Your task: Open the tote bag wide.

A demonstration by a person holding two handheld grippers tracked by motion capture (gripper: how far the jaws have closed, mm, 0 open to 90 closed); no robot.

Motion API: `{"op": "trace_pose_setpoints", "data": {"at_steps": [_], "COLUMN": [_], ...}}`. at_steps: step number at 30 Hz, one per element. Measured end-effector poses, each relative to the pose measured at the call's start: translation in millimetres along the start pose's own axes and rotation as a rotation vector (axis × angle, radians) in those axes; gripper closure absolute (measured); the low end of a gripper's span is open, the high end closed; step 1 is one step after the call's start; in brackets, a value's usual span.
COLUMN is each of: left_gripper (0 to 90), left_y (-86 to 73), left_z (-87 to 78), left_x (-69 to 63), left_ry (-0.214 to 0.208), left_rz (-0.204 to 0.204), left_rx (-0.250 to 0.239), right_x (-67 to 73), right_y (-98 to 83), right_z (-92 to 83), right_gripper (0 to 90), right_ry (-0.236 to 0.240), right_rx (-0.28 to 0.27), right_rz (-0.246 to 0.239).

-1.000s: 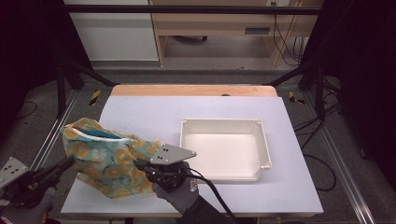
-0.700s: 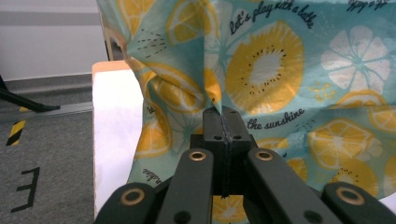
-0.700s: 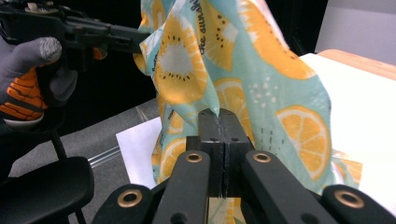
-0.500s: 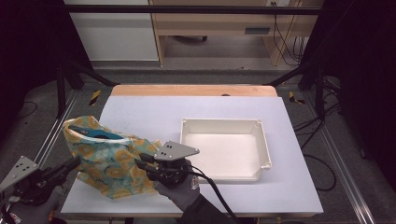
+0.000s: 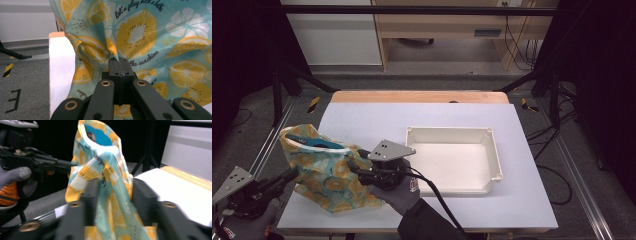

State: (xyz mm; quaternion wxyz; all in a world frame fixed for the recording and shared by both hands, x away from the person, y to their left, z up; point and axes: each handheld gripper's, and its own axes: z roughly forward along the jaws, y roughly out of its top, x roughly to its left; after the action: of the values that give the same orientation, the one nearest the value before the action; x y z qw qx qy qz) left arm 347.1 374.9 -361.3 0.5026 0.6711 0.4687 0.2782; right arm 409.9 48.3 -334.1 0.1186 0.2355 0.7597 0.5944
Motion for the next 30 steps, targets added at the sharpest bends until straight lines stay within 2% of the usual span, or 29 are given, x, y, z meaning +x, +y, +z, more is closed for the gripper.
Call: {"op": "trace_pose_setpoints", "data": {"at_steps": [4, 6, 9, 12, 15, 19, 20, 23, 27, 30], "left_gripper": [90.0, 90.0, 90.0, 90.0, 90.0, 89.9, 88.6, 77.1, 62.8, 58.9], "left_y": [0.6, 1.2, 1.7, 1.3, -0.1, 0.0, 1.3, 6.7, 21.7, 32.9], "left_z": [-0.5, -1.3, -2.1, -1.8, -1.0, -1.7, -2.5, -6.6, -11.2, -7.0], "left_x": [-0.9, -1.5, -3.4, -3.7, -2.1, 0.3, 0.5, 1.2, 2.0, 0.9], "left_ry": [-0.001, -0.001, -0.006, -0.001, 0.014, 0.019, 0.022, 0.036, 0.048, 0.052], "left_rz": [0.001, 0.002, 0.008, 0.013, 0.011, 0.010, 0.014, 0.014, 0.027, 0.051], "left_rx": [-0.007, -0.010, -0.013, -0.009, -0.002, -0.005, -0.009, -0.041, -0.079, -0.088], "right_x": [-0.3, 0.6, 3.0, 9.2, 12.7, 6.8, 5.4, 4.4, 5.9, 6.7], "right_y": [-1.0, -0.1, 1.7, -0.2, -8.3, -21.9, -23.9, -26.5, -26.3, -25.4], "right_z": [-5.5, -11.2, -22.7, -29.4, -26.6, -14.1, -11.8, -8.0, -7.1, -7.2], "right_gripper": [88.2, 89.6, 89.9, 89.8, 88.6, 86.9, 86.8, 87.2, 87.7, 88.0], "right_ry": [-0.021, -0.027, -0.011, 0.001, 0.010, 0.000, 0.001, -0.001, -0.008, -0.011], "right_rx": [0.010, 0.001, -0.028, -0.034, 0.002, 0.051, 0.058, 0.062, 0.058, 0.056], "right_rz": [-0.007, -0.012, -0.008, -0.024, -0.023, 0.006, 0.011, 0.013, 0.005, 0.001]}}
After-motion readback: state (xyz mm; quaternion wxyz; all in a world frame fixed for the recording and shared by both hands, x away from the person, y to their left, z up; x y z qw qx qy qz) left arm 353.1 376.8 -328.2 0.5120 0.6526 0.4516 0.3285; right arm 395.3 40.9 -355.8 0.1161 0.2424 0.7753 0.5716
